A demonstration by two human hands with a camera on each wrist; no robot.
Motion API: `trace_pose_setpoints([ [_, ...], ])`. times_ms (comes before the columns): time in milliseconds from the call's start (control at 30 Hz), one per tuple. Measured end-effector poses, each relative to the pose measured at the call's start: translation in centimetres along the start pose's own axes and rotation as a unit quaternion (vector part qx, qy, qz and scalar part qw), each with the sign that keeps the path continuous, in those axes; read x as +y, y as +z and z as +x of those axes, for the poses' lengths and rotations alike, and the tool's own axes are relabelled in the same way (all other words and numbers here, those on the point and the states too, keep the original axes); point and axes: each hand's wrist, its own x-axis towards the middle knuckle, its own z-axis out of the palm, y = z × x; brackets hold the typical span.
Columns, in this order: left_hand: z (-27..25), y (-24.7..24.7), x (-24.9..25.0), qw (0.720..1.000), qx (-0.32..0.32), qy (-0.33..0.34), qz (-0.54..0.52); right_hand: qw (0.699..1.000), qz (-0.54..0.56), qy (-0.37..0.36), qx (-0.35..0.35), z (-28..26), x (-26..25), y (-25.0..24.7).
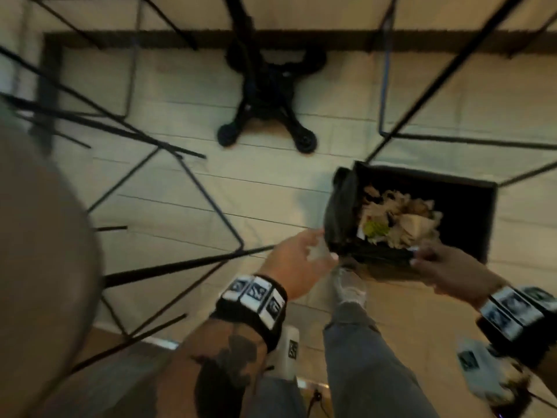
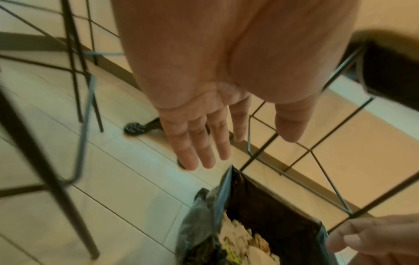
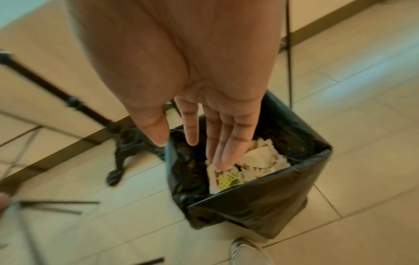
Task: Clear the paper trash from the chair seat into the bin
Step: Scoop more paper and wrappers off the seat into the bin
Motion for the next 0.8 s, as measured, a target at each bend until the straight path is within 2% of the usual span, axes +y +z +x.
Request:
trace_pose_setpoints([
  [133,-9.2,-5.7,-4.5,0.998,0.055,0.002,-0.031,0.984,-0.135,-0.111,-0.025,-7.0,-8.3,2.5],
  [233,-16.1,-9.7,-7.2,0.99,0.123,0.014,-0.07,0.965,-0.171,-0.196,-0.032,-12.0,-15.8,4.8],
  [367,-25.3,-13.7,-9.0,0.985,0.142,0.076,-0.058,0.931,-0.168,-0.325,-0.019,-20.7,-27.6,6.9],
  [533,-34.7,-17.6,-10.4,0.944,0.282,0.145,-0.093,0.867,-0.202,-0.455,0.015,-29.0,-39.4,9.7],
  [667,-37.8,-21.4,-13.2,0.905,0.391,0.137,-0.097,0.821,-0.259,-0.507,0.029,-31.5,-45.1,13.1],
  [733,-37.5,-23.3,-15.0,0.887,0.443,0.103,-0.076,0.798,-0.309,-0.516,0.035,-31.8,-46.9,15.2],
  [800,-36.6,-24.8,-15.9,0.882,0.466,0.05,-0.048,0.779,-0.342,-0.524,0.044,-31.4,-48.1,17.2],
])
